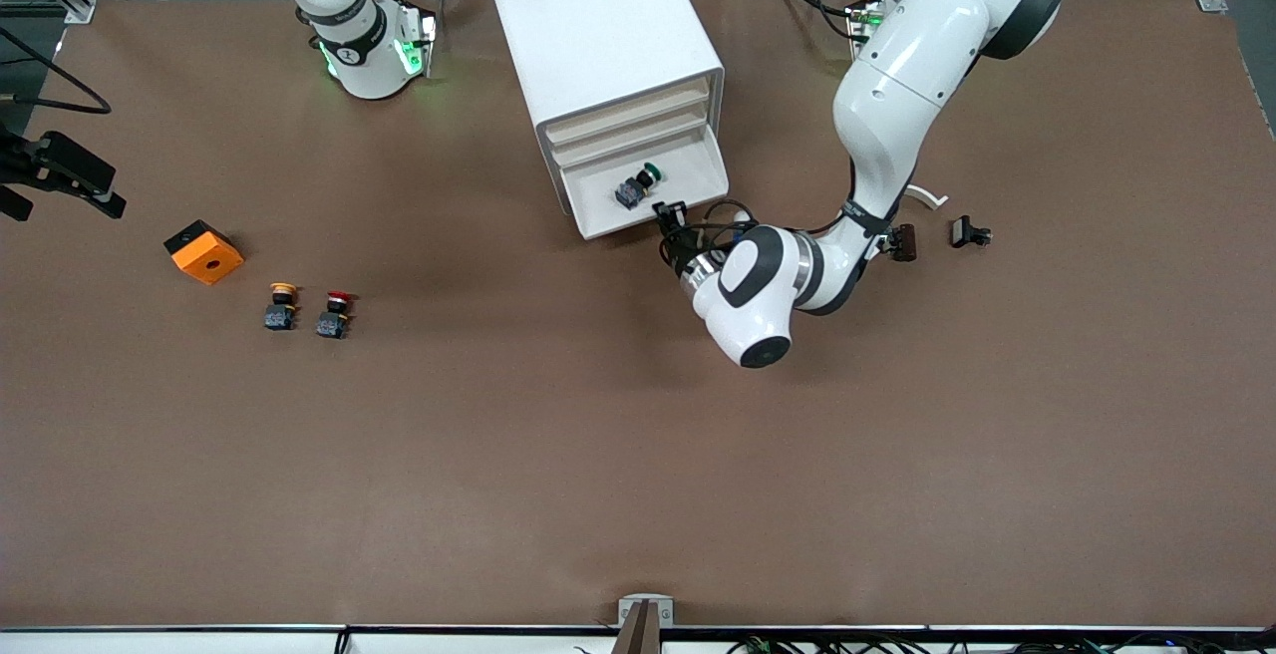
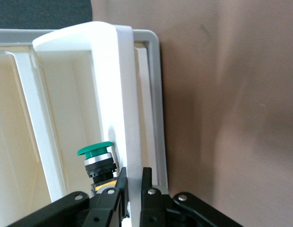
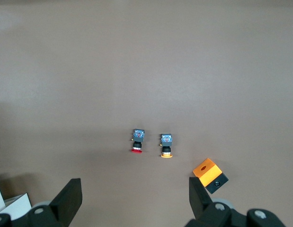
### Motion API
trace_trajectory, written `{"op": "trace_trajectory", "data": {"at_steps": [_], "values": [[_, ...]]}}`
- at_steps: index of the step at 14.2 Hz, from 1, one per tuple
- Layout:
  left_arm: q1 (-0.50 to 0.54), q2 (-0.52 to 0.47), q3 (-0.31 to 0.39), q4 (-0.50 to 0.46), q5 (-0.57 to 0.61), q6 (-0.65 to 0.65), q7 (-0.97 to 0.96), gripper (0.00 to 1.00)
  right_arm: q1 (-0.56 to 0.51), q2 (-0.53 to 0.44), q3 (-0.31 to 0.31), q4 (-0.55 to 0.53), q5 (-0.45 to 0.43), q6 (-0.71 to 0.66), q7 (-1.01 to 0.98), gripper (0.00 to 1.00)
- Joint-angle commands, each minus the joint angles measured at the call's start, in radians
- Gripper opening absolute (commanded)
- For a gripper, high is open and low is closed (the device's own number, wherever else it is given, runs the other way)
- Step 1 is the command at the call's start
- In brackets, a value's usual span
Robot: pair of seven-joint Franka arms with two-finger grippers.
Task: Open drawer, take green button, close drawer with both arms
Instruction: 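Pull the drawer open with the left gripper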
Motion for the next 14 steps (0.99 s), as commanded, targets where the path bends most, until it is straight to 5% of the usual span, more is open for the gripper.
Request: {"op": "trace_trajectory", "data": {"at_steps": [1, 5, 7, 8, 9, 14], "values": [[0.009, 0.000, 0.027, 0.032, -0.016, 0.040, 0.071, 0.00, 0.000, -0.006, 0.007, 0.014, 0.012, 0.001, -0.010, 1.00], [0.052, 0.001, 0.030, 0.042, -0.014, 0.069, 0.139, 0.00, 0.032, 0.010, 0.007, 0.021, 0.014, 0.002, 0.000, 1.00], [0.055, -0.003, 0.030, 0.045, -0.014, 0.069, 0.171, 0.11, 0.064, 0.022, 0.007, 0.021, 0.012, 0.016, 0.001, 1.00], [0.058, -0.008, 0.028, 0.045, -0.014, 0.069, 0.189, 0.41, 0.082, 0.033, 0.007, 0.021, 0.012, 0.028, 0.003, 1.00], [0.071, -0.009, 0.028, 0.045, -0.014, 0.069, 0.193, 0.99, 0.101, 0.043, 0.007, 0.021, 0.012, 0.041, 0.003, 1.00], [0.120, -0.025, 0.063, 0.163, 0.010, 0.068, 0.203, 1.00, 0.225, 0.090, 0.007, 0.021, -0.008, 0.085, 0.316, 1.00]]}}
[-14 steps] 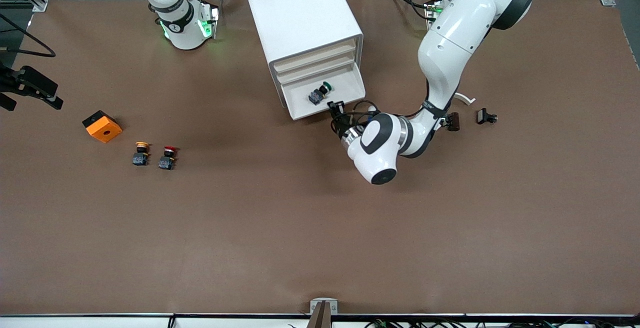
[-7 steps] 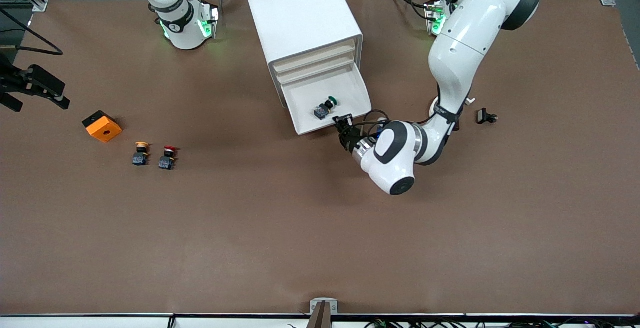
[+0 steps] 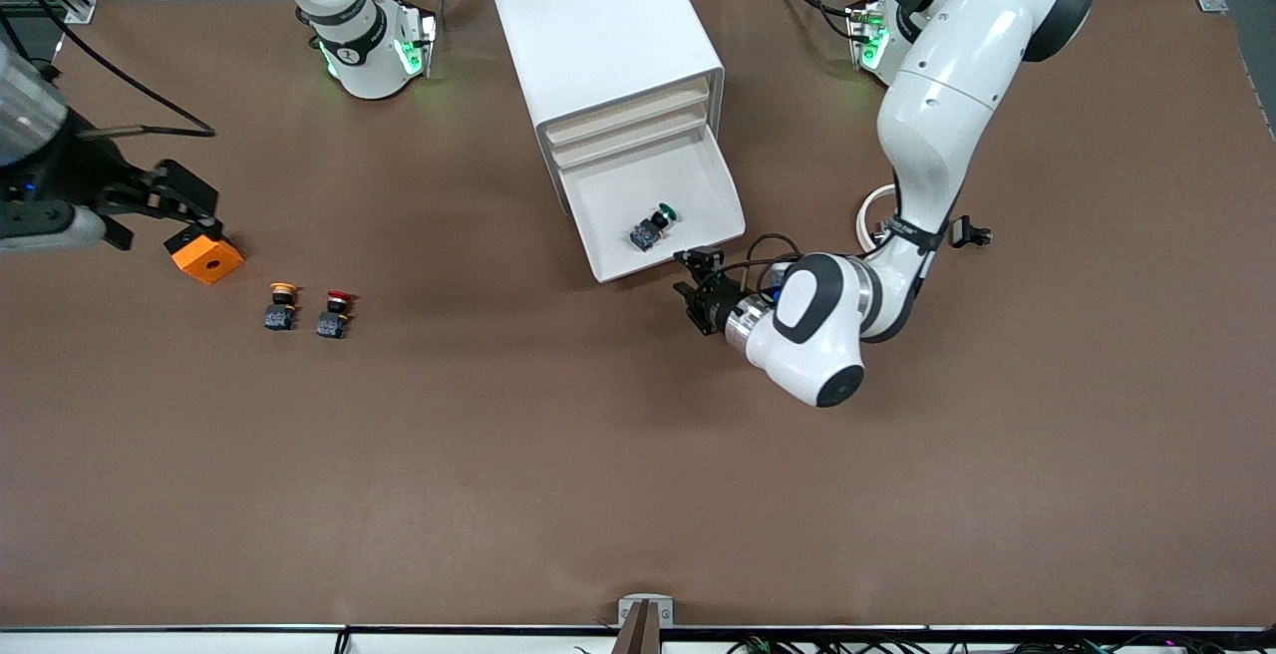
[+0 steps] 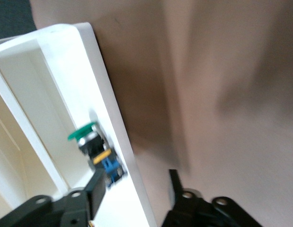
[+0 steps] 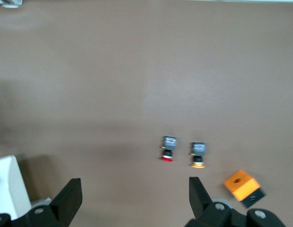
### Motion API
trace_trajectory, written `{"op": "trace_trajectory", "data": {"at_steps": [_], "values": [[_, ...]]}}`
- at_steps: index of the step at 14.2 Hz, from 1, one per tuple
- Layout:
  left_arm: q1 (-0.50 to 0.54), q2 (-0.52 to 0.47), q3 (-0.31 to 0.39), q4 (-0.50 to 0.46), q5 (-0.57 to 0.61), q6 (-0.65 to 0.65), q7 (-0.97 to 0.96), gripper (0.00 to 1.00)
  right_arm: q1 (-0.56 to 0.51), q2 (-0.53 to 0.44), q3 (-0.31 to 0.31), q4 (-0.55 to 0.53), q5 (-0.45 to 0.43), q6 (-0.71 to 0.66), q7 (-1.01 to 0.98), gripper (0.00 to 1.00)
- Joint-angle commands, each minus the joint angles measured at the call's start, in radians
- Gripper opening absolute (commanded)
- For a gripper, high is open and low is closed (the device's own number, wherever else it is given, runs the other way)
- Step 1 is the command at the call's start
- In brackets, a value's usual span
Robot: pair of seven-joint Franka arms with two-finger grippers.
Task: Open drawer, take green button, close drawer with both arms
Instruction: 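Reach the right gripper into the drawer while the left gripper draws back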
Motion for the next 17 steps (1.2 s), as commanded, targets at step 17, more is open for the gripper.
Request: {"op": "trace_trajectory", "data": {"at_steps": [17], "values": [[0.123, -0.459, 0.104, 0.034, 0.605, -0.104, 0.808, 1.00, 0.573, 0.359, -0.004, 0.056, 0.009, 0.195, 1.375, 1.00]]}}
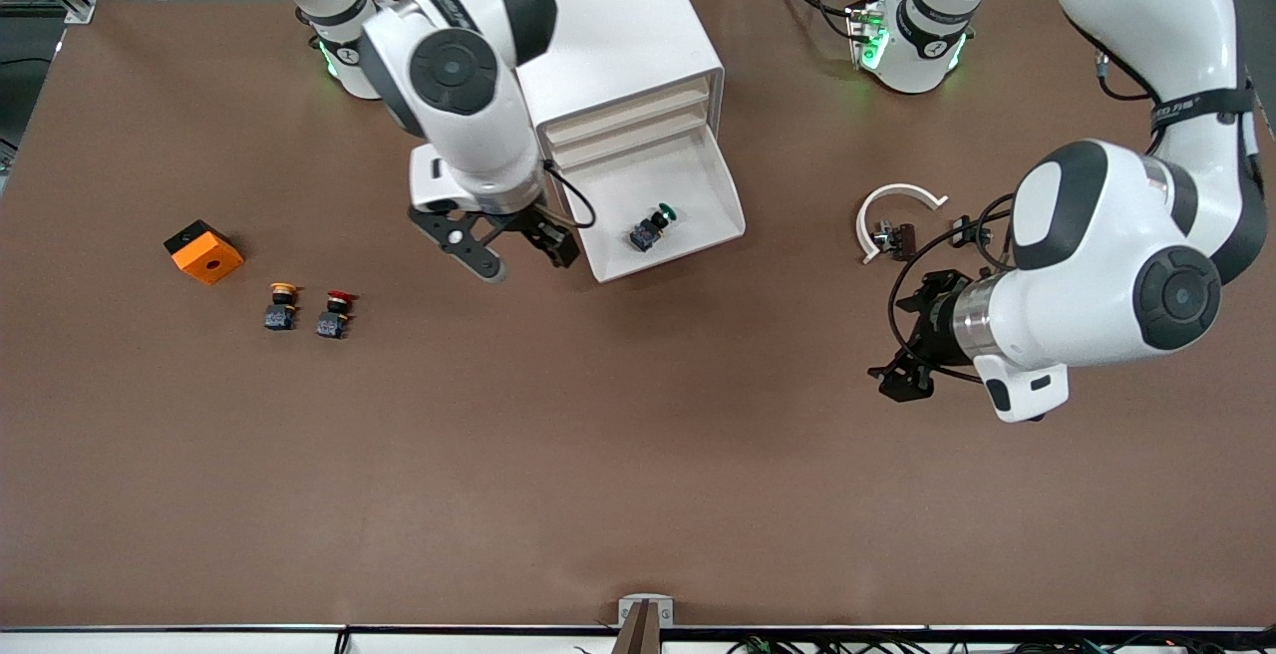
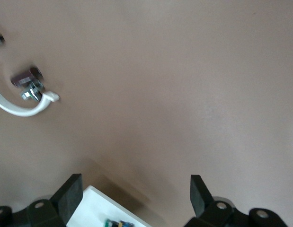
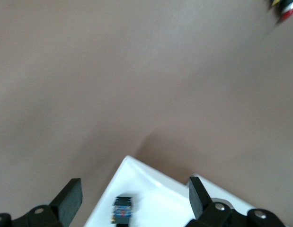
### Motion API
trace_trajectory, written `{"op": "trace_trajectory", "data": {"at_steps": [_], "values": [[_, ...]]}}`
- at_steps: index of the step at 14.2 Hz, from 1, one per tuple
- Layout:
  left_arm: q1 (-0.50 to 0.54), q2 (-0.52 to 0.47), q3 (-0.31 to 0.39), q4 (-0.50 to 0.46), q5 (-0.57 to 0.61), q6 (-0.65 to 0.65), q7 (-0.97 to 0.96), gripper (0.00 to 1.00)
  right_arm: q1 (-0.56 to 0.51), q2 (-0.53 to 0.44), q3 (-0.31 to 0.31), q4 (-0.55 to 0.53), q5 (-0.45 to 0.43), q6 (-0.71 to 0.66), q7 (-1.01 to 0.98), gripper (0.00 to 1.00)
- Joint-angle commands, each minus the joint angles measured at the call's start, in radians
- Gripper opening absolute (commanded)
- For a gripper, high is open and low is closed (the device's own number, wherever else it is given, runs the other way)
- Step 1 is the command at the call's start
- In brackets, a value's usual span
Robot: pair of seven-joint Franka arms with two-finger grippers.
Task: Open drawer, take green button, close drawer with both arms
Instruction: 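Reach the right gripper into the drawer while the left gripper draws back, then grasp the green push button in the drawer with the right gripper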
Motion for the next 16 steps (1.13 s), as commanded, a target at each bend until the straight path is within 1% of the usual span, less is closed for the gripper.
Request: {"op": "trace_trajectory", "data": {"at_steps": [1, 4, 6, 8, 12, 16], "values": [[-0.004, -0.103, 0.003, -0.039, 0.081, -0.053, 0.126, 1.00, 0.057, 0.063, -0.012, 0.038, 0.008, 0.030, 0.123, 1.00], [0.048, -0.153, 0.001, -0.040, 0.099, -0.104, 0.304, 1.00, 0.091, 0.101, -0.012, 0.036, 0.010, 0.088, 0.157, 1.00], [0.083, -0.155, 0.003, -0.045, 0.099, -0.107, 0.404, 1.00, 0.114, 0.128, -0.012, 0.034, 0.008, 0.131, 0.171, 1.00], [0.114, -0.152, 0.001, -0.051, 0.099, -0.107, 0.507, 1.00, 0.125, 0.144, -0.012, 0.033, 0.005, 0.139, 0.156, 1.00], [0.143, -0.149, 0.001, -0.069, 0.113, -0.109, 0.737, 1.00, 0.157, 0.206, -0.012, 0.027, 0.005, 0.188, 0.153, 1.00], [0.142, -0.149, -0.002, -0.092, 0.113, -0.107, 0.773, 1.00, 0.180, 0.247, -0.012, 0.025, -0.004, 0.196, 0.147, 1.00]]}}
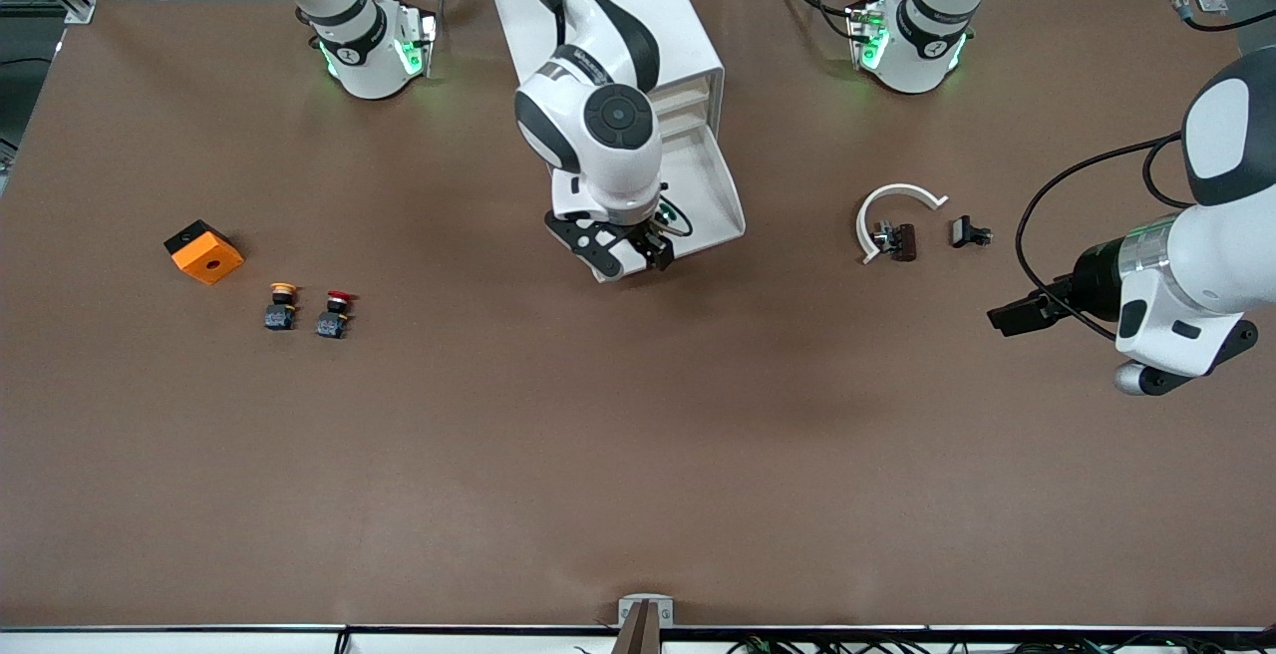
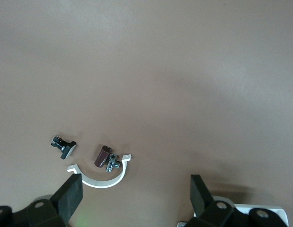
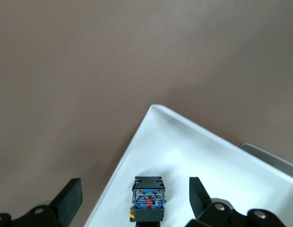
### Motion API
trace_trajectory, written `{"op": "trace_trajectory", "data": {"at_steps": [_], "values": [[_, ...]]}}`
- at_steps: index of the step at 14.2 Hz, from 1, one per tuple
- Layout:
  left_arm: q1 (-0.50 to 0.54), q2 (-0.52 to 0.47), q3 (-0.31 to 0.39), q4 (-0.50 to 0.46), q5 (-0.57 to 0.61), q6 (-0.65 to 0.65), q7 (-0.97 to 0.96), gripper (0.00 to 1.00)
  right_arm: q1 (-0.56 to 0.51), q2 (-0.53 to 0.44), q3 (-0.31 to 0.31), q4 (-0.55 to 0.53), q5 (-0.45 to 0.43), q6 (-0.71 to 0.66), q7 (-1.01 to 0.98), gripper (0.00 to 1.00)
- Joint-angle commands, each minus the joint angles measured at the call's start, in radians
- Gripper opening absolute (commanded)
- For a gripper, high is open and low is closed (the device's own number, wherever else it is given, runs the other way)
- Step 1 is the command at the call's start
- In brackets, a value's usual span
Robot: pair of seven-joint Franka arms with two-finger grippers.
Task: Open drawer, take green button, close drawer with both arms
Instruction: 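Grasp the green push button in the drawer with the right gripper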
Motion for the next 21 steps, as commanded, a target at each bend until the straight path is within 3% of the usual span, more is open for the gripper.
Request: {"op": "trace_trajectory", "data": {"at_steps": [1, 12, 13, 14, 15, 17, 18, 21], "values": [[-0.006, -0.012, -0.007, -0.029, 0.021, 0.007, 0.022, 1.00, 0.011, 0.025, -0.011, 0.019, -0.004, -0.003, -0.015, 1.00], [-0.020, -0.009, -0.028, -0.104, 0.021, 0.099, 0.024, 1.00, 0.058, 0.074, -0.011, 0.020, 0.000, 0.017, -0.021, 1.00], [-0.020, -0.009, -0.028, -0.106, 0.021, 0.099, 0.024, 1.00, 0.061, 0.074, -0.011, 0.020, 0.000, 0.016, -0.027, 0.91], [-0.020, -0.011, -0.030, -0.110, 0.021, 0.099, 0.024, 1.00, 0.060, 0.074, -0.011, 0.022, 0.003, 0.016, -0.039, 0.66], [-0.020, -0.011, -0.030, -0.110, 0.021, 0.099, 0.024, 1.00, 0.060, 0.074, -0.011, 0.022, 0.004, 0.016, -0.049, 0.50], [-0.020, -0.011, -0.030, -0.110, 0.021, 0.101, 0.024, 1.00, 0.060, 0.074, -0.011, 0.022, 0.004, 0.016, -0.052, 0.30], [-0.020, -0.011, -0.030, -0.110, 0.021, 0.099, 0.024, 1.00, 0.060, 0.073, -0.011, 0.022, 0.004, 0.016, -0.052, 0.21], [-0.021, -0.011, -0.030, -0.110, 0.021, 0.101, 0.024, 1.00, 0.060, 0.071, -0.011, 0.026, 0.004, 0.014, -0.053, 0.12]]}}
